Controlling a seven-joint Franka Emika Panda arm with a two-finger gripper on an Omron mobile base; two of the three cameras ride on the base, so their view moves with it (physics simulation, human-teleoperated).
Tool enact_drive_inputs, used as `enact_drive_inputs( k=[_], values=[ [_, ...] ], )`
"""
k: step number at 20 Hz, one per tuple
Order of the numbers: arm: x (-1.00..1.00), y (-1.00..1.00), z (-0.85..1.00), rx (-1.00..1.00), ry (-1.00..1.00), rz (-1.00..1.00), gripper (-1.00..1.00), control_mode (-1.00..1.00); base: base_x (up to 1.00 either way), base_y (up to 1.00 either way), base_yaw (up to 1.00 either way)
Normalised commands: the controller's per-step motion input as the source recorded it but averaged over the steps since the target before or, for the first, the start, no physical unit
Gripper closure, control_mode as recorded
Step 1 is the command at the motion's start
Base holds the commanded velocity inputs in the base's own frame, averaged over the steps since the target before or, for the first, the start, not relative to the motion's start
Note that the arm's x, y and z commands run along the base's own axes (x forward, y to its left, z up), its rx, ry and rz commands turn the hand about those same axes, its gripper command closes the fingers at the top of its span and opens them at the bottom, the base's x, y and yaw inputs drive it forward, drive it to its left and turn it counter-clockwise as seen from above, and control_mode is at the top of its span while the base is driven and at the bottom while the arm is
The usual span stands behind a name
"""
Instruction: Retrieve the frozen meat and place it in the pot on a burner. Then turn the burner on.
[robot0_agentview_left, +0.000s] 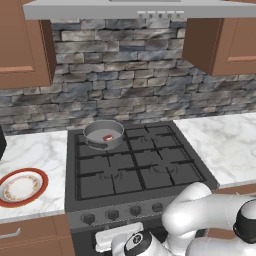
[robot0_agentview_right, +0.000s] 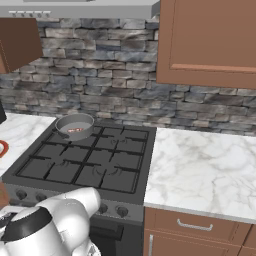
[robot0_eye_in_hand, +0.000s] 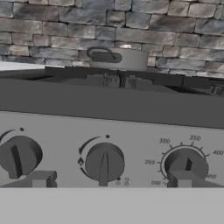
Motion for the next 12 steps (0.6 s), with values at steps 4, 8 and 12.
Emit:
enact_drive_inputs(
  k=[4,8,12],
  values=[
    [0.10,0.00,-0.01,0.00,0.00,0.00,-1.00,-1.00,0.00,0.00,0.00],
    [0.05,0.00,-0.02,0.00,0.00,0.00,-1.00,-1.00,0.00,0.00,0.00],
    [0.00,0.00,0.00,0.00,0.00,0.00,-1.00,-1.00,0.00,0.00,0.00]
  ],
)
